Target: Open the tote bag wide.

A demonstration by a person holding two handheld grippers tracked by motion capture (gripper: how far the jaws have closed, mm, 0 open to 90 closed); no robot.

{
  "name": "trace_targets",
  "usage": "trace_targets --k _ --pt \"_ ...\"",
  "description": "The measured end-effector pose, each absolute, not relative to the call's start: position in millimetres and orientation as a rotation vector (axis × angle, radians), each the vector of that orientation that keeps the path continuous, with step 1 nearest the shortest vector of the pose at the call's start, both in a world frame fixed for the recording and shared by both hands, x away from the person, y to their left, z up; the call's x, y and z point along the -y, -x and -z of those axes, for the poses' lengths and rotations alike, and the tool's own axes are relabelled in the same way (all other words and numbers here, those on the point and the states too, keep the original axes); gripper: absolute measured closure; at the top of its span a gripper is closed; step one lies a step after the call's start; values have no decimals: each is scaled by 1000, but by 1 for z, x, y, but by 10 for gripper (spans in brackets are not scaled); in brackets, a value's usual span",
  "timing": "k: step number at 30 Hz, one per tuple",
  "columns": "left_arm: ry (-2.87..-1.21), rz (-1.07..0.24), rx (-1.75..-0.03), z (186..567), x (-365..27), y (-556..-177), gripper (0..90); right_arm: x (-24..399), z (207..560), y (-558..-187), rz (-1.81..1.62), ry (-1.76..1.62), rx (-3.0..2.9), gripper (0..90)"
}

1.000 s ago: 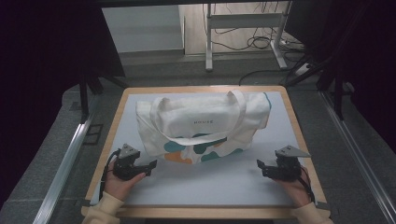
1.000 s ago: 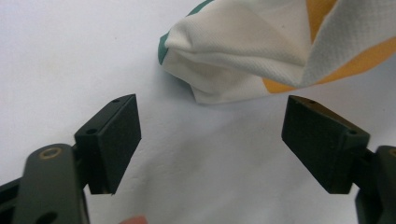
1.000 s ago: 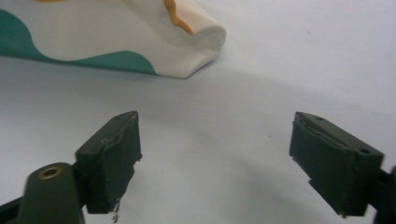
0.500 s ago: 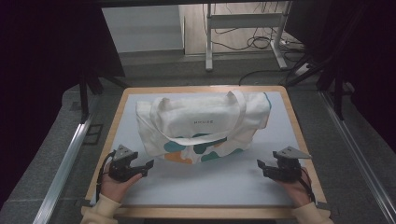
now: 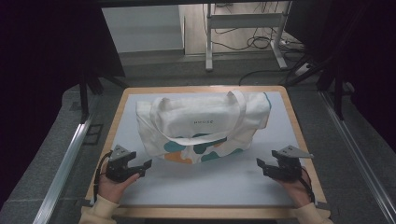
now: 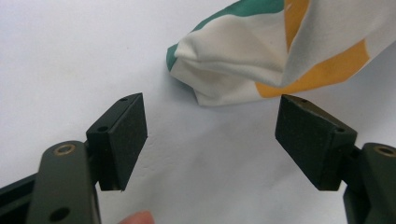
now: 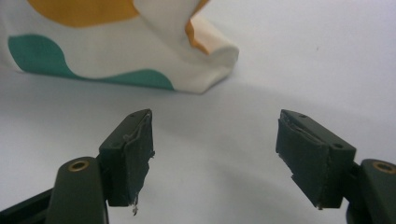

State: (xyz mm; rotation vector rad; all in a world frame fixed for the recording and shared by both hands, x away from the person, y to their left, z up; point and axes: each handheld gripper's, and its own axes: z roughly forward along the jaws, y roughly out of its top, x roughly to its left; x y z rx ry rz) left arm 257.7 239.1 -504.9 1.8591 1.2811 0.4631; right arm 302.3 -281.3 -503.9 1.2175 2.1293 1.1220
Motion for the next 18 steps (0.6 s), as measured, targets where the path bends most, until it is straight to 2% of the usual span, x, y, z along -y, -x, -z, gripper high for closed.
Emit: trace_targets --k 18 --pt "-1818 -470 -1277 493 -250 -254 247 290 489 -305 -1187 -1237 -2091 305"
